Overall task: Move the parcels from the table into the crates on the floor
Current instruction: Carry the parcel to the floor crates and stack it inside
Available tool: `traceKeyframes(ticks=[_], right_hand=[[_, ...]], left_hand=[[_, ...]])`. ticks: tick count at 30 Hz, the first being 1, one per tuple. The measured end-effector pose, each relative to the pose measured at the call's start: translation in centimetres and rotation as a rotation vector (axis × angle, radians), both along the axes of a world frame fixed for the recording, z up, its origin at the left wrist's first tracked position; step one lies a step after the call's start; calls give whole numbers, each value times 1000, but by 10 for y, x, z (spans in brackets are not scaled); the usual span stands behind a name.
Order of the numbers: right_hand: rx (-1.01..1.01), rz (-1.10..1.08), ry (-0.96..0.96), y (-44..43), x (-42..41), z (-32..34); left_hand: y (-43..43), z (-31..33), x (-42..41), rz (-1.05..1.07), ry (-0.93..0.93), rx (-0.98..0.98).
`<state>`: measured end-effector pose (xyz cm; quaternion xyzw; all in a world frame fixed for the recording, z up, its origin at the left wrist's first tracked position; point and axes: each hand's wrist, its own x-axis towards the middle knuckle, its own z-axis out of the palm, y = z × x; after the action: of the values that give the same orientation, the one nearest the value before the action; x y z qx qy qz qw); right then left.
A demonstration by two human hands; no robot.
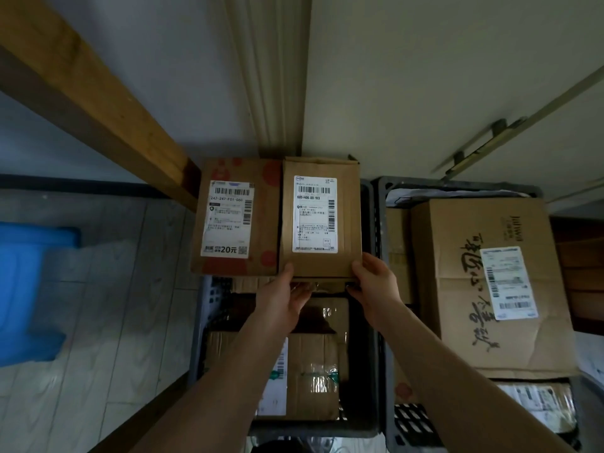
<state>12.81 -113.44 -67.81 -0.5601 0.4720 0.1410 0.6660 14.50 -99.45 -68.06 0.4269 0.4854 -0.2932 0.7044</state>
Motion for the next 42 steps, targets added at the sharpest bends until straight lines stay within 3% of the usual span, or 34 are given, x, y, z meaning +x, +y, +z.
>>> traceKeyframes(ticks=[11, 19, 30, 42], right_hand=[[-44, 19, 40, 2, -4, 7], [-170, 74, 153, 8, -24, 51], [-40, -24, 201, 29, -43, 175], [-9, 55, -33, 53, -97, 348]], left_hand=[[8, 3, -4, -21, 87, 15], [6, 48, -13, -88, 98, 94], [18, 171, -29, -137, -18, 178], [66, 349, -93, -305, -365, 237]])
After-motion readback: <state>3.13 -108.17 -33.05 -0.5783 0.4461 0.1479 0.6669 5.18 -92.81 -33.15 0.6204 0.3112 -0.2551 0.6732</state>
